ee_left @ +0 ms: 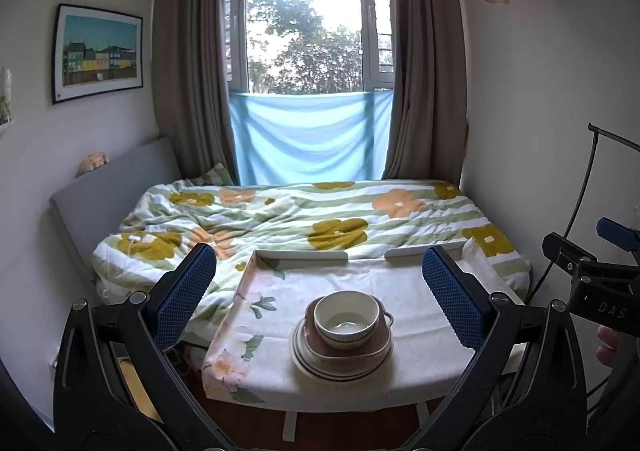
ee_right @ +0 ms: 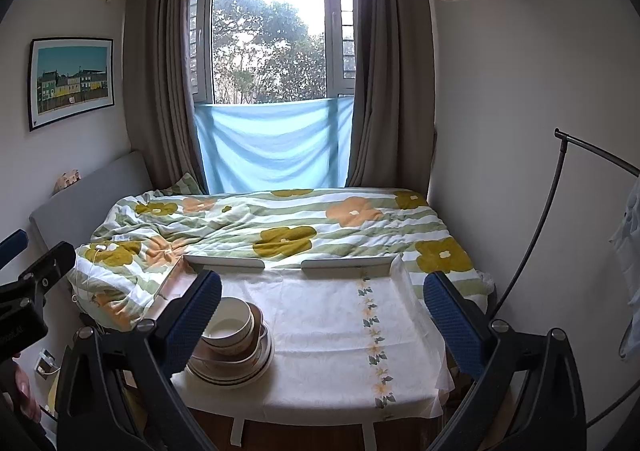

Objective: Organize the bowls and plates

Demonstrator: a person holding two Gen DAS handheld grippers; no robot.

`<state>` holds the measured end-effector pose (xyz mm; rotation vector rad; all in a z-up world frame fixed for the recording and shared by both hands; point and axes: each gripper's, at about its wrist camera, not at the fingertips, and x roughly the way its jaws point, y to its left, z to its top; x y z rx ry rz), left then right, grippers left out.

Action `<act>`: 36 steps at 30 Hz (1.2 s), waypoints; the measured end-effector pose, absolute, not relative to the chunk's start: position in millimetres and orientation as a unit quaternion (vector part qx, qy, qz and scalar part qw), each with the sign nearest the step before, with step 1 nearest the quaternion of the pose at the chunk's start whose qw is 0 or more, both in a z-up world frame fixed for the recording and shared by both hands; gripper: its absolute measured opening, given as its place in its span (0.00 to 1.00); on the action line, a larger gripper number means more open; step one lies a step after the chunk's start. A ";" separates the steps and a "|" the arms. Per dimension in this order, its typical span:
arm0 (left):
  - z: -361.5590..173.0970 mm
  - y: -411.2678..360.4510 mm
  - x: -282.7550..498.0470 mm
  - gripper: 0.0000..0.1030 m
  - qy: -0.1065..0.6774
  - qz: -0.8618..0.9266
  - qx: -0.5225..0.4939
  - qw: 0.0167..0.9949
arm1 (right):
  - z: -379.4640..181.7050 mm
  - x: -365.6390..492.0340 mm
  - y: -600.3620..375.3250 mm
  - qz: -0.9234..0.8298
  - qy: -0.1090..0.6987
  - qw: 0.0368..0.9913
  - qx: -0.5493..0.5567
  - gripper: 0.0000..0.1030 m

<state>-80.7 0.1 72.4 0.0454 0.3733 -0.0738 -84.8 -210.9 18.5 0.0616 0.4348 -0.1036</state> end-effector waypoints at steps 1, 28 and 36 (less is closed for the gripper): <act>72.2 0.1 -81.0 0.99 0.185 -0.036 0.023 0.982 | 17.7 -84.3 -210.6 -0.051 0.216 0.975 0.030 0.98; 68.1 16.1 -72.4 0.99 0.199 -0.021 0.035 0.979 | 10.8 -80.4 -204.5 -0.051 0.234 0.970 0.028 0.98; 65.0 15.0 -65.1 0.99 0.209 -0.013 0.043 0.977 | 8.1 -77.8 -201.8 -0.053 0.243 0.968 0.027 0.98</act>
